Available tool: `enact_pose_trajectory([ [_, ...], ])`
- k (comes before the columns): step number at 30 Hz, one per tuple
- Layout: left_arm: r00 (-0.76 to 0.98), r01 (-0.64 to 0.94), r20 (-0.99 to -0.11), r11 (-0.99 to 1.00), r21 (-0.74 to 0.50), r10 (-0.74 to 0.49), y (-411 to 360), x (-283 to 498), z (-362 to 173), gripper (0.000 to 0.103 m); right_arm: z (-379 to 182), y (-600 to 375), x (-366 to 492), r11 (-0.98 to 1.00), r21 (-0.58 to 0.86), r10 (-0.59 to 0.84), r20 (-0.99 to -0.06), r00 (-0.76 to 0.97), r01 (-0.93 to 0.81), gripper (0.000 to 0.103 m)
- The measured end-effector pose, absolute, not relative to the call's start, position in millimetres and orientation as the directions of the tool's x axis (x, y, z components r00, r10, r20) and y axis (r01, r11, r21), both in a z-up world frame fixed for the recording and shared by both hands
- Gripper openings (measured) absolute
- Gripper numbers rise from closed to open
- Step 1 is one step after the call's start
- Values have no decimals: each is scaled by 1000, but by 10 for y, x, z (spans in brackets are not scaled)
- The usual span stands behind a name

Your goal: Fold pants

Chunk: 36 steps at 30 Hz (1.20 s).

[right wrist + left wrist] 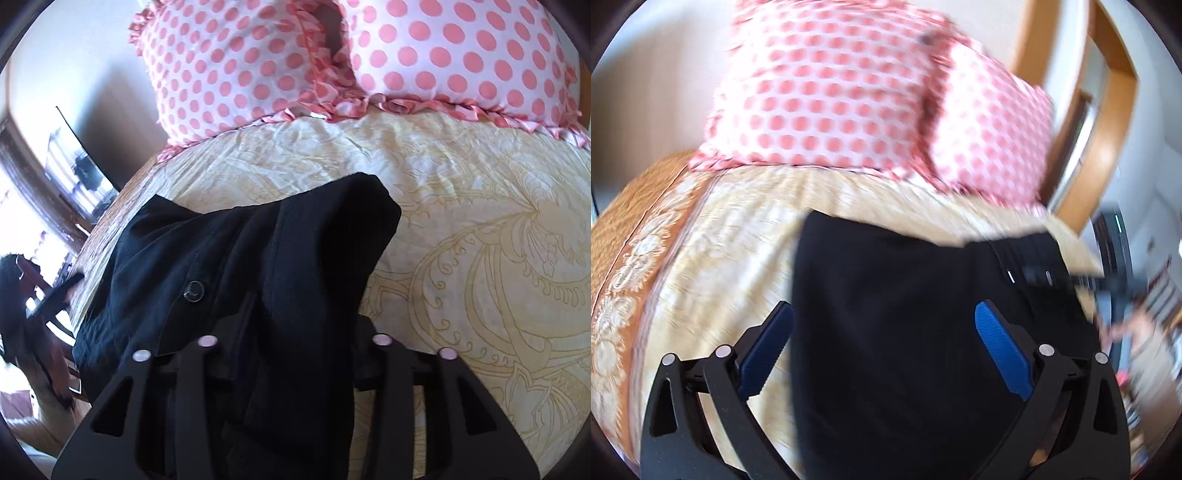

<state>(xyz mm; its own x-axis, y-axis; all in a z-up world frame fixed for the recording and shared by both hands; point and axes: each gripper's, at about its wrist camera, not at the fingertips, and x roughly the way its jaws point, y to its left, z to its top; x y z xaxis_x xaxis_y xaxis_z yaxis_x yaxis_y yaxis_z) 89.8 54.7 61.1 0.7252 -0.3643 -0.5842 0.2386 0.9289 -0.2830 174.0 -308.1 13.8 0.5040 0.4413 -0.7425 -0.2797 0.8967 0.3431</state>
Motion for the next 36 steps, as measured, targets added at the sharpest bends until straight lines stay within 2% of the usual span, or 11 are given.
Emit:
enact_pose_trajectory([
  [1, 711, 228, -591, 920, -320, -382, 655, 1021, 616, 98, 139, -3078, 1732, 897, 341, 440, -742, 505, -281, 36],
  [3, 663, 187, -638, 911, -366, -393, 825, 1306, 567, 83, 135, -3082, 1734, 896, 346, 443, -741, 506, -277, 36],
  [6, 572, 157, -697, 891, -426, -433, 939, 1650, 427, 73, 128, -3095, 1737, 894, 354, 448, -737, 505, -275, 36],
  [16, 472, 157, -756, 887, -433, -453, 781, 1939, 231, 68, 98, -3135, 1779, 882, 386, 471, -733, 490, -270, 39],
  [17, 477, 157, -755, 889, -431, -450, 769, 1961, 224, 61, 101, -3135, 1779, 882, 386, 471, -731, 494, -270, 39],
  [18, 476, 153, -756, 889, -431, -449, 756, 1995, 209, 45, 112, -3126, 1766, 885, 378, 466, -728, 503, -273, 38],
  [19, 475, 148, -755, 887, -438, -452, 740, 2022, 196, 37, 134, -3104, 1746, 889, 360, 457, -726, 513, -281, 34],
  [21, 491, 146, -744, 885, -443, -453, 737, 2023, 232, 12, 208, -3085, 1720, 892, 341, 450, -712, 539, -295, 29],
  [24, 512, 162, -731, 886, -434, -451, 712, 2029, 333, 7, 274, -3139, 1780, 878, 378, 479, -686, 548, -294, 25],
  [32, 606, 152, -667, 886, -437, -433, 707, 2410, 690, 7, 530, -3132, 2351, 882, 349, 470, -641, 607, -315, 22],
  [36, 670, 103, -650, 912, -396, -358, 697, 2858, 816, 7, 641, -3157, 2877, 904, 326, 426, -619, 660, -277, 20],
])
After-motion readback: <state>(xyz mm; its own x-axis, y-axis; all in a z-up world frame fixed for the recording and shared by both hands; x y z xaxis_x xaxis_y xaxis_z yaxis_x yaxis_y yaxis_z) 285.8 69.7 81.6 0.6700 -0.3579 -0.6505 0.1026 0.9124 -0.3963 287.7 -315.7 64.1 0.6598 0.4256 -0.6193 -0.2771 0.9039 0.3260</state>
